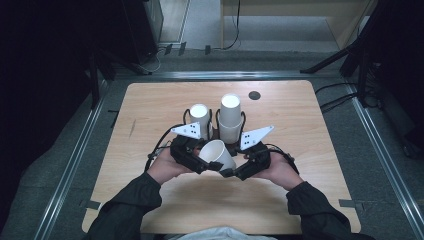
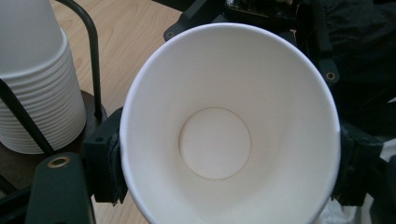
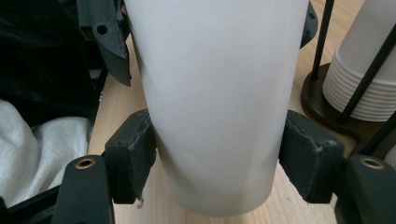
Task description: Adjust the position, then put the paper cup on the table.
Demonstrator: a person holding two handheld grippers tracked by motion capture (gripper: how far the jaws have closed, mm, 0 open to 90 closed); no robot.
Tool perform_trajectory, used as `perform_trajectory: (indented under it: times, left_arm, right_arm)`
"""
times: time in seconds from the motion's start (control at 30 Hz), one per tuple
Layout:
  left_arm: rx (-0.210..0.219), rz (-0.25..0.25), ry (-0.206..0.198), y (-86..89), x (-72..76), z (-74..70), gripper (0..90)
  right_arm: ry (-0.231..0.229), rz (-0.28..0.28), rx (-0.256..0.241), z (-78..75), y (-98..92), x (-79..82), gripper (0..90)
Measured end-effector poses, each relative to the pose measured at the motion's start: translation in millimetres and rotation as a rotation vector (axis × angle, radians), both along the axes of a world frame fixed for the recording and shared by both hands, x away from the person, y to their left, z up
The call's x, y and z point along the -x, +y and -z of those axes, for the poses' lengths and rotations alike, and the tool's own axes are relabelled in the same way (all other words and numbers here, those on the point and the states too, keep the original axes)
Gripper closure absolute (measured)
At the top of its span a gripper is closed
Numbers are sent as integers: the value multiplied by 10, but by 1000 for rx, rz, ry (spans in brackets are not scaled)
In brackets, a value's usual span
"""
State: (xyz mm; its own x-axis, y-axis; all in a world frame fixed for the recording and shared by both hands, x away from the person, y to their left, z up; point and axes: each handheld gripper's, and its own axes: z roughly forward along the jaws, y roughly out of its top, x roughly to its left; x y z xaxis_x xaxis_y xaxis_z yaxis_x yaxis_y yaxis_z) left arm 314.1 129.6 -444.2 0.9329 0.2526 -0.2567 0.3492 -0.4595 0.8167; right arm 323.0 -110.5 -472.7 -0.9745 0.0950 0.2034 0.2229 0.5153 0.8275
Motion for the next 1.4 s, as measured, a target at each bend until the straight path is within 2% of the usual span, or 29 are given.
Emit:
perform_trajectory:
  times: [0.17, 0.23, 0.37, 0.5, 0.6, 0.77, 0.9, 1.27, 1.4]
  left_arm:
    - [-8, 3, -3, 3, 1, 0, 190]
    - [-9, 1, -8, 8, 3, -4, 190]
    - [-9, -6, -12, 34, -4, -17, 190]
    - [-7, -13, -17, 64, -10, -31, 190]
    - [-14, -2, -5, 75, -24, -30, 190]
    - [-28, 0, -14, 78, -23, -45, 190]
    - [-50, -4, -19, 91, -37, -38, 190]
    - [-83, -27, -20, 197, -65, -34, 190]
    - [-112, -30, -32, 240, -78, -32, 190]
  right_arm:
    - [-1, 1, 9, 0, 4, 4, 306]
    - [27, -2, 4, 2, -1, -8, 280]
    - [29, 11, 27, 10, 4, -15, 244]
    - [11, 23, 33, 12, -1, -17, 237]
    - [5, 31, 47, 15, -8, -12, 236]
    - [-9, 38, 48, 14, -25, -10, 222]
    - [-31, 62, 73, 27, -30, 4, 214]
    - [-49, 61, 122, 63, -77, 35, 203]
    - [-54, 67, 135, 70, -99, 47, 202]
